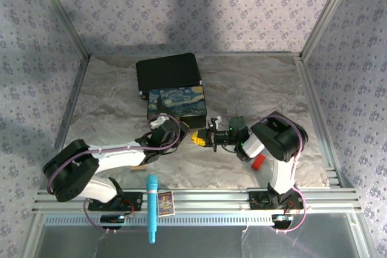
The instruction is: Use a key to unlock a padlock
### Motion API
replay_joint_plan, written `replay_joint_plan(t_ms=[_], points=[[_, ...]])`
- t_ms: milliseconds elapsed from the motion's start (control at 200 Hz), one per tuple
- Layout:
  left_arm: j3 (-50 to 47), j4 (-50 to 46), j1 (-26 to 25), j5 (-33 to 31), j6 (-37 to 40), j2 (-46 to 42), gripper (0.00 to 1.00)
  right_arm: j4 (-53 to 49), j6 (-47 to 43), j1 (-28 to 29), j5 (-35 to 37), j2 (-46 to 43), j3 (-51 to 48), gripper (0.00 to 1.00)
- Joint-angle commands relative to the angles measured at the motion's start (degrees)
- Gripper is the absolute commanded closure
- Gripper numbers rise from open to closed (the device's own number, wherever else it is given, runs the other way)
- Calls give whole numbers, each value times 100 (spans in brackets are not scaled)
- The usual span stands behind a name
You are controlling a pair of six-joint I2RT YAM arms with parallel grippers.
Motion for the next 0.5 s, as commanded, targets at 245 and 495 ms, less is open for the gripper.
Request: replay_joint_plan(t_ms=[245, 495], points=[[-42, 1918, -302, 901, 84, -67, 100, 210, 250, -334, -312, 335, 760, 100], [136, 1908, -369, 1114, -11, 173, 100, 175, 151, -379, -139, 273, 890, 99]])
